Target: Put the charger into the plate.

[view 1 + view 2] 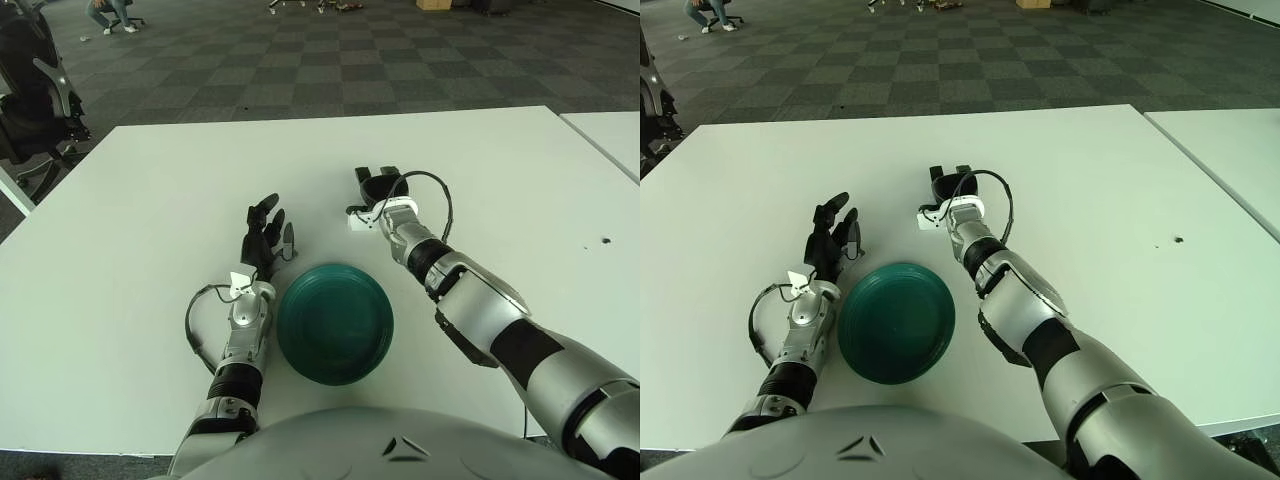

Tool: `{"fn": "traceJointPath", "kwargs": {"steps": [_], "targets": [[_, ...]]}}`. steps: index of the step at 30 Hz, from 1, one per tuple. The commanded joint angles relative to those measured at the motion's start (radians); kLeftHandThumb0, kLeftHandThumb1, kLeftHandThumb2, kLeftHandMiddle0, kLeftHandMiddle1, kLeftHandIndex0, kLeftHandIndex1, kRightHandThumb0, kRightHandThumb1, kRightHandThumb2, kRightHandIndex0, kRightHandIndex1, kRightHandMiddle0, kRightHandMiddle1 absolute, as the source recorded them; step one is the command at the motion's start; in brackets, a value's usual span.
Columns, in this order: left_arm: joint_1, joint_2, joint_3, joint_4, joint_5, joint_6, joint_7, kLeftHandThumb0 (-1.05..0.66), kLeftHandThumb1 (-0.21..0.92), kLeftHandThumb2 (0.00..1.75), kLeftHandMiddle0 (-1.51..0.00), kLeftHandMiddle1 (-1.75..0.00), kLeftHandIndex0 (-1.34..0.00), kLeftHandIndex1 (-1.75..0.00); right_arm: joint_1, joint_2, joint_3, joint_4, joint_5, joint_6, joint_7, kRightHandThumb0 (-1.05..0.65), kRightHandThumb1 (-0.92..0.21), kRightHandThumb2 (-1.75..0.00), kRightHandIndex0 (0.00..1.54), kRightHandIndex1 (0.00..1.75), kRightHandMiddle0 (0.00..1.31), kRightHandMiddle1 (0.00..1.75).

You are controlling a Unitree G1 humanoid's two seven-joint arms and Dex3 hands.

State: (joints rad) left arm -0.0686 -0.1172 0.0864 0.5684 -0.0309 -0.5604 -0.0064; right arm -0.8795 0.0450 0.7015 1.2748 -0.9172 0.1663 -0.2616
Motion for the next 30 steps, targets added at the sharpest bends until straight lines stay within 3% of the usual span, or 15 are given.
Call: {"fn": "traceJointPath", "kwargs": {"steps": [1, 30], "targets": [[0.121, -0.046, 0.020, 0.153, -0.049, 0.017, -0.007, -0.66, 0.92, 0.83, -0.39, -0.01, 0.00, -0.83, 0.383, 0.012, 0.056, 0.153, -0.019, 0.002, 0.160, -0.90, -0.92, -0.76, 0.13, 0.00, 0.00, 0.13], [0.123, -0.063, 0.015, 0.154, -0.047, 0.005, -0.002, -0.67, 0.92, 0.82, -0.38, 0.00, 0.00, -0.79, 0.407, -0.002, 0.022, 0.154, 0.008, -0.010, 0.194, -1.05, -0.92, -0.97, 0.14, 0.01, 0.00, 0.07]]}}
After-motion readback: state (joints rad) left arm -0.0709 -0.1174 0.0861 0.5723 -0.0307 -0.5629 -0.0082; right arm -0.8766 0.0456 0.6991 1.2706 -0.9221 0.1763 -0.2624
